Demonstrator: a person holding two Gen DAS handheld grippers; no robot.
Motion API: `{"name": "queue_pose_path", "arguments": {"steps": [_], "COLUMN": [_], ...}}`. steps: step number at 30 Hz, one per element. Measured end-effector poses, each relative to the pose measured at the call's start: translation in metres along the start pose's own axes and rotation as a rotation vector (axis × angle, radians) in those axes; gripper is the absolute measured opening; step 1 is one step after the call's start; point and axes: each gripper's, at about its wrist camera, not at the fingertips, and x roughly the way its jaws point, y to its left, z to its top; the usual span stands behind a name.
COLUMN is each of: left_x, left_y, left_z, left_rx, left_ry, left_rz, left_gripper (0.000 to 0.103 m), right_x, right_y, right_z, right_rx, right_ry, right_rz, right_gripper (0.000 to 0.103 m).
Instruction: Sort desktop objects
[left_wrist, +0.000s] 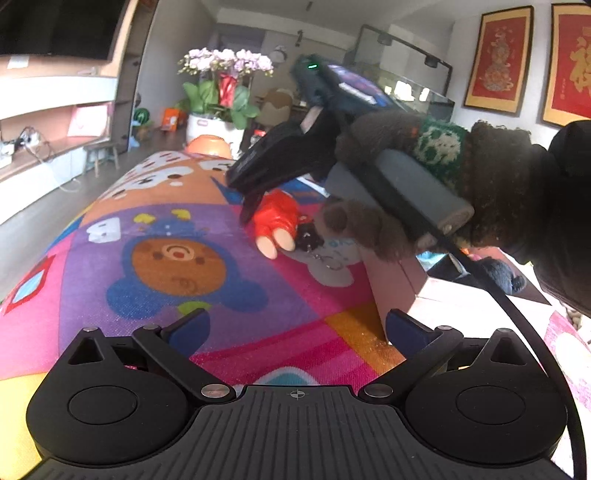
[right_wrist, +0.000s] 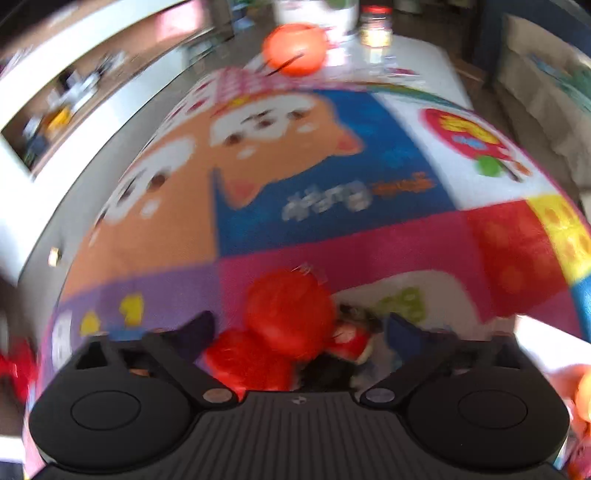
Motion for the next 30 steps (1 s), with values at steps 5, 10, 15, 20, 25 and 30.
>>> {"name": "queue_pose_path", "arguments": {"steps": [5, 10, 15, 20, 25, 30], "left_x": [-0.009, -0.025, -0.028, -0.032, -0.029, -0.018], "left_y": [-0.005, -0.005, -0.009, -0.017, -0.022, -0.027], "left_z": [-0.008, -0.019, -0.023, -0.027, -0.026, -0.02], "left_rx": [0.043, 0.057, 0.071, 0.113, 0.138, 0.153], "left_ry": [0.065, 0.082, 0.084, 0.105, 0.128, 0.16], "left_rz": [-0.054, -0.076, -0.036, -0.025, -0.017, -0.012], "left_gripper": [0.103, 0.103, 0.103, 0.103, 0.103, 0.103], "right_x": [-0.01, -0.075, -0.135, -0.169, -0.191, -0.192], "right_y": [0.024, 0.021, 0.004, -0.031, -0.061, -0.087], "right_z": [-0.033, -0.062, -0.113, -0.173, -0.237, -0.274], "right_rx": [-0.156, -0.187, -0.234, -0.215, -0.25, -0.187], "right_ry": [0.019, -0.009, -0.055, -0.097, -0.225, -0.286], "right_rz": [0.046, 0.23, 0.27, 0.264, 0.131, 0.081], "right_gripper": [0.077, 0.041, 0.035, 0.035, 0.058, 0.075]}}
